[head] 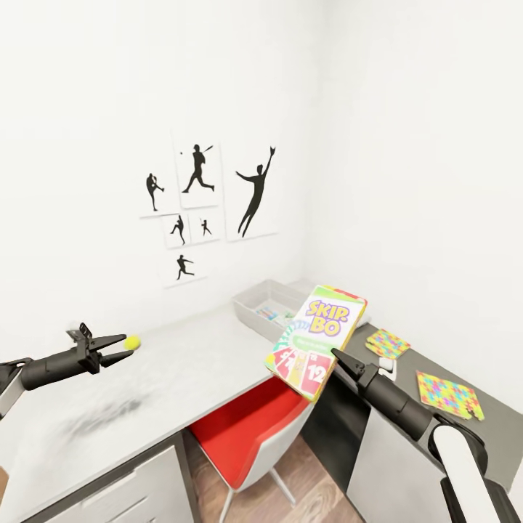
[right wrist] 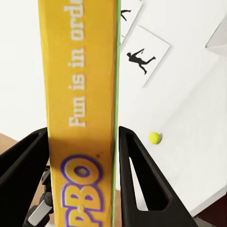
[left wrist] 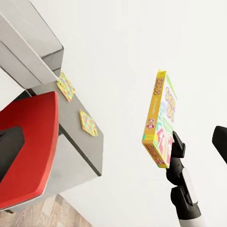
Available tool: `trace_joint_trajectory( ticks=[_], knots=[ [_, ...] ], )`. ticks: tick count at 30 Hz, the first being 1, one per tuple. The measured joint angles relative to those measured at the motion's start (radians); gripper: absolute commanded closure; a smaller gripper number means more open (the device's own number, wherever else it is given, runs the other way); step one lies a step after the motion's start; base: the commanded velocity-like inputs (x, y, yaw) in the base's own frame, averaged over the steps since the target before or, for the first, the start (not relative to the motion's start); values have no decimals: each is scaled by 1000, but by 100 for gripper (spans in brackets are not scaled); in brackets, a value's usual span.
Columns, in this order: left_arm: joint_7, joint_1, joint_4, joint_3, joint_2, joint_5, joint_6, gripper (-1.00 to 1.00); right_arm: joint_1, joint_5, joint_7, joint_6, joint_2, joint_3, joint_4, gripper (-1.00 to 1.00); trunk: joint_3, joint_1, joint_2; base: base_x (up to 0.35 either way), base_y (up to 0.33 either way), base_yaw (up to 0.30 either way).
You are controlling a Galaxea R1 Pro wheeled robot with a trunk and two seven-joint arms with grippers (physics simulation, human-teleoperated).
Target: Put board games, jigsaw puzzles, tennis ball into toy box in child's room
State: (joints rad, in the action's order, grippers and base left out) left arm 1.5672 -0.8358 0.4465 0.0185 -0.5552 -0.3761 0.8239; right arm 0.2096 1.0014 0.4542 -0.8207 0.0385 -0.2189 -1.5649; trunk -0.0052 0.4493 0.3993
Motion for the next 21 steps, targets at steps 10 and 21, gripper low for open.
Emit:
trace_joint_trajectory(
  ticks=[10, 21],
  knots=[
    [0, 0, 0, 0, 0, 0, 0, -100, 0, 0, 4, 1, -1, 0, 0, 100, 0, 0, 0, 60, 0, 0],
    [0, 0, 0, 0, 1, 0, 0, -100, 0, -5, 3, 2, -2, 0, 2, 100, 0, 0, 0, 156, 0, 0]
  ],
)
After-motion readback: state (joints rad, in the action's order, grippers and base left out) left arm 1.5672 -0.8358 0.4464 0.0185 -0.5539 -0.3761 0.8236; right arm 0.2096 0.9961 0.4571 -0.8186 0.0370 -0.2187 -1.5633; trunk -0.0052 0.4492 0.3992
